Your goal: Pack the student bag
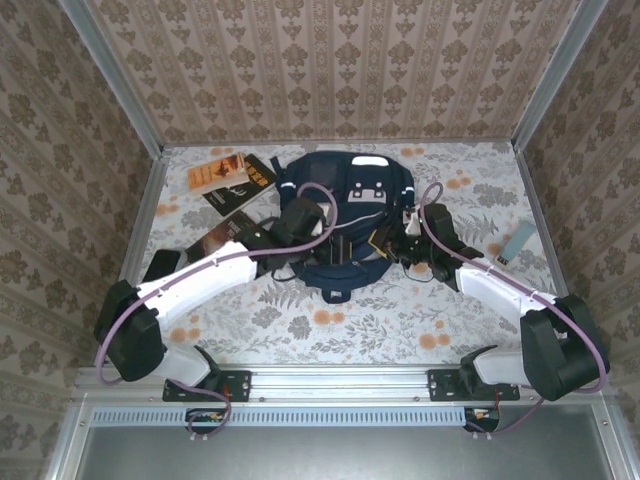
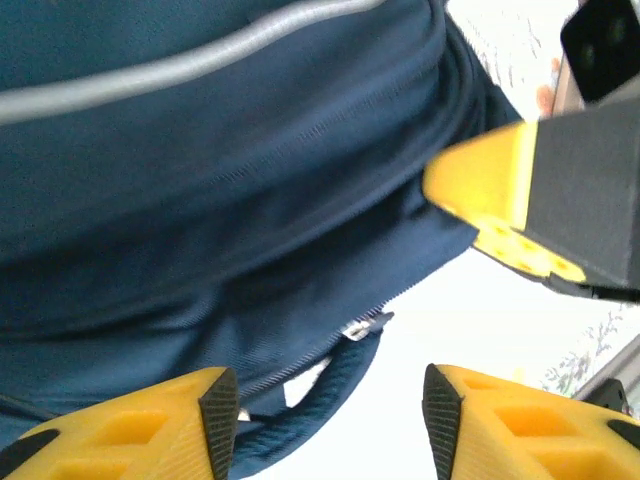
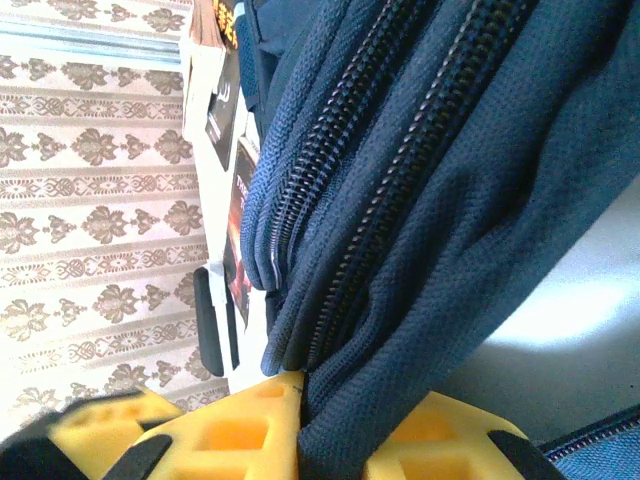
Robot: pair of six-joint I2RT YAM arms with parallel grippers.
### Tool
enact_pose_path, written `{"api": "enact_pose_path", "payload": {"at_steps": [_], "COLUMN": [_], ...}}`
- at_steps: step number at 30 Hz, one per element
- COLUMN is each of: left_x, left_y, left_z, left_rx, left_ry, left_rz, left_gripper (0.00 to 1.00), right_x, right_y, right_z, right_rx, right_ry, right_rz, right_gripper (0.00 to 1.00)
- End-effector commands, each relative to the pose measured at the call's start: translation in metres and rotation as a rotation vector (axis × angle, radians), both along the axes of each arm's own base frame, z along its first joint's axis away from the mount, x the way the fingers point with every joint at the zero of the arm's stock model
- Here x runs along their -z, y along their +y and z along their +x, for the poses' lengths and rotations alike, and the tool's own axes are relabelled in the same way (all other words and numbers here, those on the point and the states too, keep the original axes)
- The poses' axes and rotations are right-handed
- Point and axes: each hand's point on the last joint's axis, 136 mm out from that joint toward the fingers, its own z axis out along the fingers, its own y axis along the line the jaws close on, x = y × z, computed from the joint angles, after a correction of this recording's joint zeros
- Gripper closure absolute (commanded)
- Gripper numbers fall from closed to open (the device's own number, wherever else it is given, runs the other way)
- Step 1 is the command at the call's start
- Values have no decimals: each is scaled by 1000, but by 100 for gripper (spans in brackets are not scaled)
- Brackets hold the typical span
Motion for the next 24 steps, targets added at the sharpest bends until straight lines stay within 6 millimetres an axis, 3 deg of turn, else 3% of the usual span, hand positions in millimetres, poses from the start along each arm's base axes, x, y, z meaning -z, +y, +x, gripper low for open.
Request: {"api": "enact_pose_path", "payload": {"at_steps": [1, 11, 19, 24], "left_x": [1, 30, 49, 44], "left_y": [-18, -35, -25, -18], "left_z": [-2, -4, -9, -14], "left_rx": [-69, -175, -279, -328], "left_ry": [14, 58, 115, 101], "left_rz": [-64, -61, -33, -50], "left_gripper": [48, 53, 60, 64], "right_x": [-37, -42, -43, -40], "right_y": [15, 17, 19, 19], "right_z": [10, 6, 6, 7], "right_rx": [-41, -46, -46, -47], "right_ry": [-119, -126, -129, -127], "right_rz": [52, 53, 50, 43], "right_gripper": [83, 84, 84, 84]}}
